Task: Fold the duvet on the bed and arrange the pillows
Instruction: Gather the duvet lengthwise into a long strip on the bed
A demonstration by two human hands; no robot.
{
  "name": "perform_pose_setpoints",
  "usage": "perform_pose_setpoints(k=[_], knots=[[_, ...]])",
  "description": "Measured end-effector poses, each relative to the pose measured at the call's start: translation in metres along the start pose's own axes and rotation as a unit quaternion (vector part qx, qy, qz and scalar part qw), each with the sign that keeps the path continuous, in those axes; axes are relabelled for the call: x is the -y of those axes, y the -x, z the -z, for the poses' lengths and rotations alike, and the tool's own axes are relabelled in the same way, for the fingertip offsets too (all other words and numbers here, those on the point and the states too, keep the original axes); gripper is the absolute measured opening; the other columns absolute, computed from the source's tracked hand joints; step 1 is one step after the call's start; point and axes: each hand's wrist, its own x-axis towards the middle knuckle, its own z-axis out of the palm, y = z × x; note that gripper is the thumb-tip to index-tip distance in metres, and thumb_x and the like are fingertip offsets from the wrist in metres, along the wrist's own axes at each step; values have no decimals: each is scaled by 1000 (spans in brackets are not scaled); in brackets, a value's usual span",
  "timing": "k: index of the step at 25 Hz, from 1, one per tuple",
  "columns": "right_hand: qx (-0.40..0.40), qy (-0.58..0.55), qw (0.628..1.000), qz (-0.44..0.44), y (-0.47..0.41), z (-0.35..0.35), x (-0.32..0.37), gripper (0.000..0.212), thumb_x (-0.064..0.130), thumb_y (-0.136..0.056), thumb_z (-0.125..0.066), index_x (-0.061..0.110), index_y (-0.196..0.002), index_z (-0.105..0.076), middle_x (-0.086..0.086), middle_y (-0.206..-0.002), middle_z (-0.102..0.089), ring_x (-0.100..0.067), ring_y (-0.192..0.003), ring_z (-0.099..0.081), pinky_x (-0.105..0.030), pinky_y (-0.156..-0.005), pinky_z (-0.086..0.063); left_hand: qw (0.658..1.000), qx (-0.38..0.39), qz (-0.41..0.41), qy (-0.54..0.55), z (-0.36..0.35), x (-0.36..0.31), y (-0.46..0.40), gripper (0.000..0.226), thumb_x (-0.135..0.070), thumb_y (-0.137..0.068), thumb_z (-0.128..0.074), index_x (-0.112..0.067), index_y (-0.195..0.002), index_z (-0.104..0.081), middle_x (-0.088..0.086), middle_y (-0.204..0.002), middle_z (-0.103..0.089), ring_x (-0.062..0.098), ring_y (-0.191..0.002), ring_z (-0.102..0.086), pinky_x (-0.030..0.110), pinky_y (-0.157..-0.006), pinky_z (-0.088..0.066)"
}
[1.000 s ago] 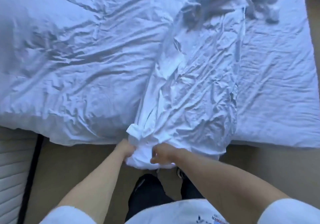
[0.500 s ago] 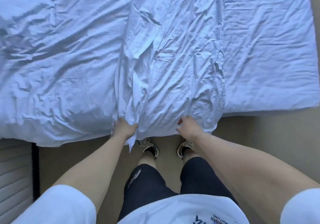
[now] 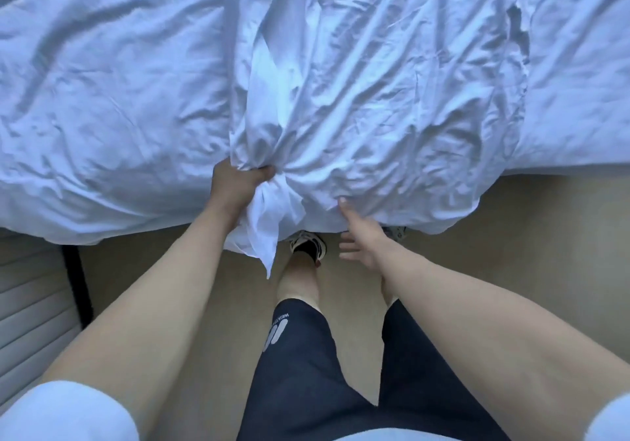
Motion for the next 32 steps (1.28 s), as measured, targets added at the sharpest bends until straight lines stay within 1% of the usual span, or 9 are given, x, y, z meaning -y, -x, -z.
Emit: perform_pose_setpoints(k=[4, 8, 12, 16, 20, 23, 26, 29, 32], knots=[[66, -295, 953, 21, 14, -24, -3, 86, 83, -67, -70, 26, -132, -63, -6, -129, -69, -28, -115, -67, -47, -95, -57, 987, 135, 17, 87, 49, -9, 45, 42, -3, -75, -84, -12, -115, -71, 6, -107, -79, 23, -98, -76, 42, -85, -62], [-22, -354, 935, 20, 16, -21, -31, 58, 46, -79, -86, 20, -128, -66, -8, -122, -74, -32, -107, -72, -50, -90, -59, 986, 143, 82, 9, 101, 71, 72, 45, -25, -74, -86, -22, -116, -71, -5, -110, -78, 18, -107, -73, 34, -84, -57], [-165, -227, 958, -54, -4, -14, -79, 62, 37, -82, -84, 12, -133, -59, -7, -124, -70, -31, -107, -70, -49, -94, -58, 979, 58, 92, -175, 121, 151, 43, 73, -72, -77, -72, -25, -131, -61, -4, -126, -69, 22, -114, -67, 34, -78, -52], [-78, -13, 991, -112, -5, -6, -62, 35, 32, -98, -63, 14, -127, -55, -10, -127, -58, -34, -113, -62, -48, -94, -53, 987, -12, 29, -158, 67, 103, -3, 41, -44, -84, -68, -18, -115, -63, 2, -114, -69, 29, -111, -66, 36, -83, -53], [-93, 374, 919, 82, -3, 2, 1, 21, 28, -95, -59, 8, -92, -65, -9, -90, -66, -26, -86, -63, -37, -79, -53, 983, -162, 1, -88, 36, 45, -24, 101, -47, -71, -79, -8, -152, -32, 11, -151, -41, 29, -139, -43, 39, -116, -37], [-158, 369, 883, 242, 11, 10, 69, 22, 23, -94, -55, 12, -75, -57, -2, -75, -63, -22, -72, -60, -29, -58, -42, 976, -203, -66, -51, 33, 5, -28, 89, -35, -87, -67, -10, -159, -21, 7, -162, -26, 23, -150, -28, 25, -110, -24], [-214, 324, 842, 375, 24, 17, 132, 12, 27, -94, -55, 18, -93, -62, 3, -89, -63, -15, -78, -59, -31, -64, -47, 982, -123, -99, -106, 30, -50, -47, 100, -55, -87, -71, -18, -162, -15, 3, -165, -28, 21, -150, -31, 29, -115, -30], [-192, 362, 801, 437, 25, 24, 185, 46, 30, -93, -59, 22, -138, -52, 0, -129, -49, -15, -113, -52, -31, -89, -48, 995, -59, -16, -81, 17, -126, -79, 117, -76, -71, -74, -12, -157, -30, 11, -147, -52, 28, -131, -54, 37, -102, -44], [-171, 434, 766, 442, 29, 26, 229, 64, 34, -95, -61, 24, -154, -37, -4, -151, -36, -21, -139, -36, -38, -112, -38, 998, 23, 57, -15, 11, -184, -101, 93, -77, -44, -87, -9, -104, -67, 2, -66, -51, 19, -54, -46, 30, -58, -36]])
